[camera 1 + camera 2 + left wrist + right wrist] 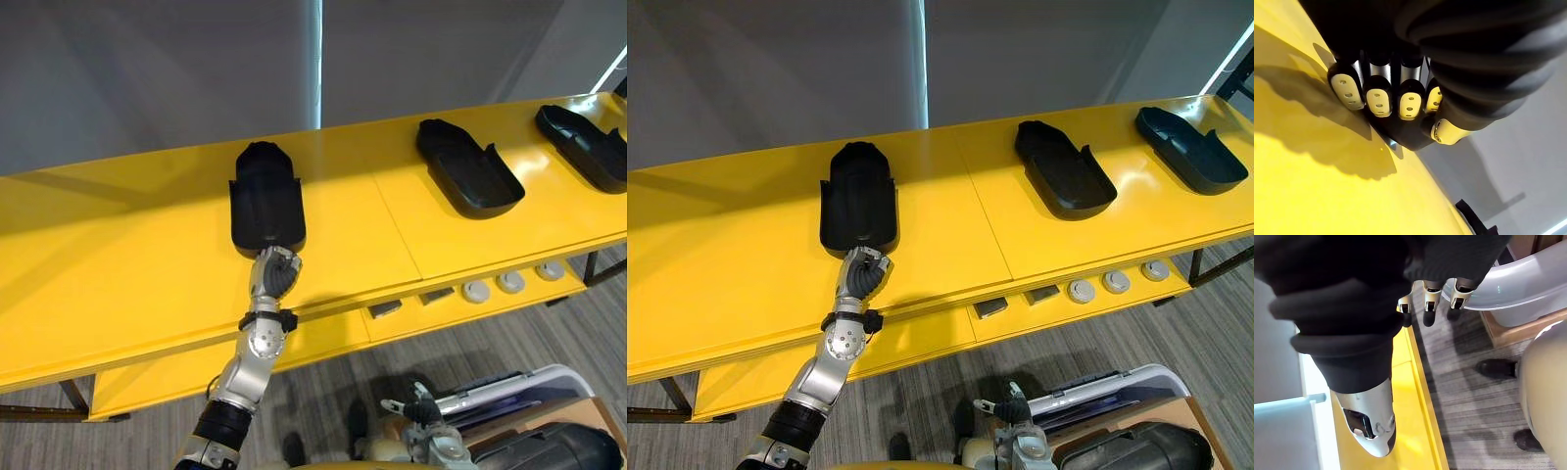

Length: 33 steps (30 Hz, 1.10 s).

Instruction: Walk over and take plastic housings, then place them on the shelf

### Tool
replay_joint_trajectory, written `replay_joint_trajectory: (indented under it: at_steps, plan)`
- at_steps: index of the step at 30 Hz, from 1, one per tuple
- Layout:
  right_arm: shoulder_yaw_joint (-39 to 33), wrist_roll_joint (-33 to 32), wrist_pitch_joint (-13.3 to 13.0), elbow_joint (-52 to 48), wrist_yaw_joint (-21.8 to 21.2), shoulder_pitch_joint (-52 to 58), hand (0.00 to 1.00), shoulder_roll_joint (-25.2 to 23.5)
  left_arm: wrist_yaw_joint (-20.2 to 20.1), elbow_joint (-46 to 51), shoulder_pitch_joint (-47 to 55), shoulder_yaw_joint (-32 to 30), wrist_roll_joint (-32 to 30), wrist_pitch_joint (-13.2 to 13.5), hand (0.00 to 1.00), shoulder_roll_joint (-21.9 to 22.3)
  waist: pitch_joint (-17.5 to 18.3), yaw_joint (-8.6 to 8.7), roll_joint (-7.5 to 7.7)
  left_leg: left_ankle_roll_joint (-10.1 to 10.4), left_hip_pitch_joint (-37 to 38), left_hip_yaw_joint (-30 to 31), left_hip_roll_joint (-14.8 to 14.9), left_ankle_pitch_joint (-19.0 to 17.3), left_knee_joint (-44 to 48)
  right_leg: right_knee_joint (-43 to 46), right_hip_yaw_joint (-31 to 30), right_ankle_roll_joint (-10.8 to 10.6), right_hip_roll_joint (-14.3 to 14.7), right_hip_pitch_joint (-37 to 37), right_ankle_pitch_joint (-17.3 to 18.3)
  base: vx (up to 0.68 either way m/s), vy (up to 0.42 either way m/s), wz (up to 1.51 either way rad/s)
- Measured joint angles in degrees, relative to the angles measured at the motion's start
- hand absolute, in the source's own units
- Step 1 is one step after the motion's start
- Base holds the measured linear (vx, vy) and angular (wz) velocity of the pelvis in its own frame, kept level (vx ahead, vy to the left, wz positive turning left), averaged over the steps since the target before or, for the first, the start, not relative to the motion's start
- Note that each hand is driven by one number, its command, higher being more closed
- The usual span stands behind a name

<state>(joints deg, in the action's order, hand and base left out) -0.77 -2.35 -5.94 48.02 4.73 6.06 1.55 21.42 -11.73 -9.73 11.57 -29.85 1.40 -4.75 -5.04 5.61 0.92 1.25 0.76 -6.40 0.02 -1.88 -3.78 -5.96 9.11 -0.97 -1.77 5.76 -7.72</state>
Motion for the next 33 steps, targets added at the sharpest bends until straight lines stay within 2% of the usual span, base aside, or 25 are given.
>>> replay_joint_trajectory:
  at_steps: [15,18,20,21,23,24,25,27,28,29,30,33]
  plan:
    - [-0.51,-0.02,0.0,-0.01,-0.03,-0.35,0.0,-0.13,-0.07,-1.63,-2.85,-0.42,0.5,-0.19,1.0,-0.12,-0.07,0.04,0.76,-0.07,-0.02,0.54,-0.14,0.04,-0.23,0.0,0.35,0.0,-0.11,0.0,0.0,0.0,0.0,0.01]
    - [-0.51,-0.05,0.0,0.07,0.02,-0.54,0.0,-0.07,-0.14,7.64,-1.28,0.09,3.12,0.04,1.0,0.01,-0.09,-0.06,0.79,-0.09,-0.36,1.28,-0.17,0.03,-0.13,0.2,0.71,-0.01,-0.2,0.01,0.02,0.0,0.006,0.1]
    - [-0.5,-0.36,0.0,0.43,0.06,-0.55,0.0,-0.04,-0.05,21.57,0.44,-0.14,5.83,3.36,1.0,-0.55,-0.09,-0.25,0.78,-0.09,-1.02,1.89,-0.15,0.03,0.08,0.22,0.96,-0.01,-0.28,-0.04,0.03,0.0,0.024,0.14]
    - [-0.48,-0.4,0.0,0.66,0.06,-0.67,0.0,-0.04,-0.08,24.74,0.76,-0.62,6.62,4.34,1.0,-0.65,-0.09,-0.31,0.78,-0.09,-1.01,1.99,-0.14,0.03,0.13,0.22,0.97,0.0,-0.28,-0.14,0.04,0.0,0.028,0.1]
    - [-0.48,-0.4,0.0,0.83,0.08,-0.68,0.0,0.02,0.28,34.42,1.81,-4.99,9.39,7.6,1.0,-0.66,-0.07,-0.42,0.74,-0.09,-0.91,2.42,-0.11,0.03,0.33,0.23,1.07,0.07,-0.28,-0.61,0.12,0.0,0.03,0.11]
    - [-0.49,-0.4,0.01,1.28,0.08,-0.73,0.0,0.16,1.78,39.03,2.39,-10.48,12.85,9.97,1.0,-0.62,-0.07,-0.94,0.73,-0.09,-0.93,2.7,-0.1,0.03,0.6,0.23,1.23,0.08,-0.3,-0.82,0.13,-0.01,0.026,0.11]
    - [-0.49,-0.4,0.01,1.61,0.08,-0.69,0.0,0.24,2.48,39.97,2.48,-13.26,14.18,10.75,1.0,-0.58,-0.08,-1.4,0.7,-0.09,-0.85,2.82,-0.1,0.03,0.71,0.23,1.34,0.11,-0.3,-1.01,0.15,-0.02,0.018,0.13]
    - [-0.49,-0.39,0.23,3.3,0.05,-0.91,0.0,0.53,4.14,40.58,2.94,-22.51,18.99,12.8,1.0,-0.49,-0.09,-2.16,0.68,-0.09,-0.13,3.76,-0.07,0.04,0.78,0.23,2.0,0.46,-0.3,-2.12,0.46,-0.02,0.013,0.22]
    - [-0.56,-0.4,0.29,3.61,0.05,-1.08,0.0,0.82,6.34,40.36,4.6,-30.32,23.96,14.39,1.0,-0.37,-0.04,-2.66,0.58,-0.09,0.29,4.38,-0.03,0.04,0.84,0.23,2.49,0.51,-0.3,-2.83,0.68,-0.03,0.012,0.24]
    - [-0.68,-0.39,0.29,3.66,0.06,-1.07,0.0,0.99,7.38,40.21,5.47,-33.46,25.99,14.9,1.0,-0.28,-0.04,-2.95,0.58,-0.09,0.28,4.69,-0.03,0.03,0.84,0.23,2.77,0.52,-0.31,-2.95,0.71,-0.04,0.013,0.37]
    - [-1.89,-0.38,0.31,4.1,0.15,-1.28,0.0,1.32,10.48,38.03,8.68,-41.13,29.96,16.36,1.0,-0.23,-0.04,-3.94,0.58,-0.03,-0.05,5.67,-0.04,0.07,0.72,0.23,3.81,0.56,-0.41,-3.11,0.77,-0.04,0.012,0.33]
    - [-3.4,-0.36,0.34,4.14,0.34,-1.22,0.0,1.31,12.18,32.95,13.89,-45.3,32.84,16.31,1.0,-0.15,0.05,-5.06,0.66,0.17,0.07,7.08,-0.06,-0.03,0.71,0.23,4.99,0.65,-0.52,-3.98,1.16,-0.03,0.011,0.33]
